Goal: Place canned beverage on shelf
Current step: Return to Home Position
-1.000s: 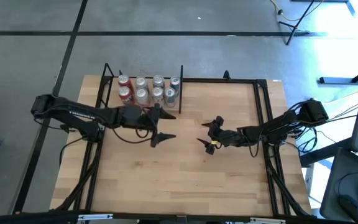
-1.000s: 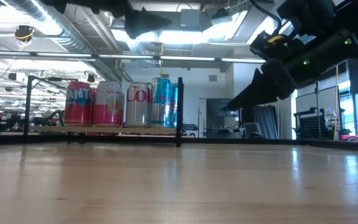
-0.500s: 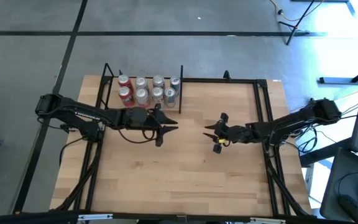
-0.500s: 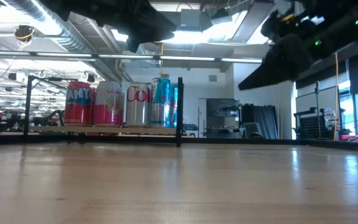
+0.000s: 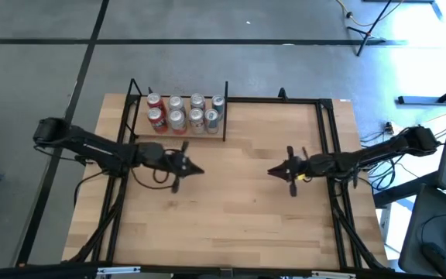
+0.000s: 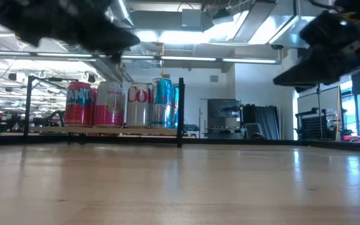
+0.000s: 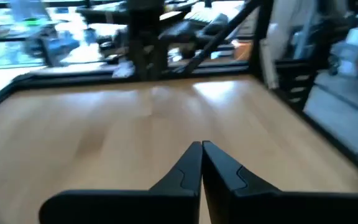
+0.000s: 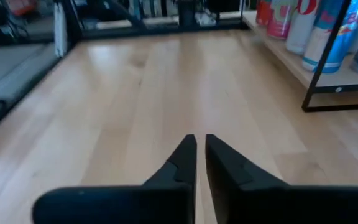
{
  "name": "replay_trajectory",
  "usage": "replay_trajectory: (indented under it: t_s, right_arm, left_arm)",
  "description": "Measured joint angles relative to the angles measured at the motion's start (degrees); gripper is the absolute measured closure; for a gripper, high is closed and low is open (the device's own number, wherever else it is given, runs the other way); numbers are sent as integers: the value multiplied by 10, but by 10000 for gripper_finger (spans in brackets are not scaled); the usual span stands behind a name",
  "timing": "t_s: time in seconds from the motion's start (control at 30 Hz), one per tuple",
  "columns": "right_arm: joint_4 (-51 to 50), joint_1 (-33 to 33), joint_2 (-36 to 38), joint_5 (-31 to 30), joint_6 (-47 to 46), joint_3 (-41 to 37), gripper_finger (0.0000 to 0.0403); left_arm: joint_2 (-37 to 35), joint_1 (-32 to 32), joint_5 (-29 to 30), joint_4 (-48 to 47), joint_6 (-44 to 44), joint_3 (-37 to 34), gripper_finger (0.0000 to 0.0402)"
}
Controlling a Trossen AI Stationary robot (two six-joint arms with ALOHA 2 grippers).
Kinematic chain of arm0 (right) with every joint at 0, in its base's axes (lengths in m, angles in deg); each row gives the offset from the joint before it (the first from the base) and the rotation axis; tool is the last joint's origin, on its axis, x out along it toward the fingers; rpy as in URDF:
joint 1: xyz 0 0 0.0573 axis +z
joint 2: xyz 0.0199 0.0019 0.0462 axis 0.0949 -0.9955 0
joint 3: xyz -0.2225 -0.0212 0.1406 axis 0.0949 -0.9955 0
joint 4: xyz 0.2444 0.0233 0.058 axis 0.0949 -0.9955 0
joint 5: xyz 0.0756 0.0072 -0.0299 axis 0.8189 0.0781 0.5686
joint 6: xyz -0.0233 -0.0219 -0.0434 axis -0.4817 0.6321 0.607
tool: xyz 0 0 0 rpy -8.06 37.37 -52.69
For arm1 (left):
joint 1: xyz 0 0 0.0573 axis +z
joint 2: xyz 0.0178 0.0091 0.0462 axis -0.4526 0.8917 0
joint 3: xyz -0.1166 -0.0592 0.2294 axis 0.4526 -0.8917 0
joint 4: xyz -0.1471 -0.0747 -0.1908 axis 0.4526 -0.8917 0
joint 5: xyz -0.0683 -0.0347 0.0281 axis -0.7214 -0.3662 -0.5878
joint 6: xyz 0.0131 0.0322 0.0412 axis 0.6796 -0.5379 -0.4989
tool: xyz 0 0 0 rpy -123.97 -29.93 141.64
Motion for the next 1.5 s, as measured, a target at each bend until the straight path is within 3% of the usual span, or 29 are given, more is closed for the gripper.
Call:
replay_trajectory:
  t_s: [0.2, 0.27, 0.43, 0.73, 1.07, 1.3, 1.5]
  right_arm:
    - [19, 0, 104, -1, -16, -69, 375]
    - [24, 0, 131, -1, -16, -78, 375]
    - [19, 0, 192, -1, -15, -100, 375]
    - [-55, 0, 255, -26, -3, -101, 375]
    - [-161, 0, 357, -34, -3, -101, 375]
    - [-211, 0, 453, -1, 13, -101, 375]
    - [-214, 0, 472, 6, -1, -101, 375]
  left_arm:
    - [-116, 7, 152, 4, 46, -128, 397]
    - [-152, 7, 176, 15, 50, -168, 396]
    - [-237, 7, 123, 58, 34, -249, 400]
    - [-354, 20, 78, 7, 14, -248, 401]
    - [-515, 50, 79, -188, 36, -248, 401]
    - [-624, 57, 79, -248, 44, -248, 401]
    - [-672, 57, 79, -306, 47, -248, 401]
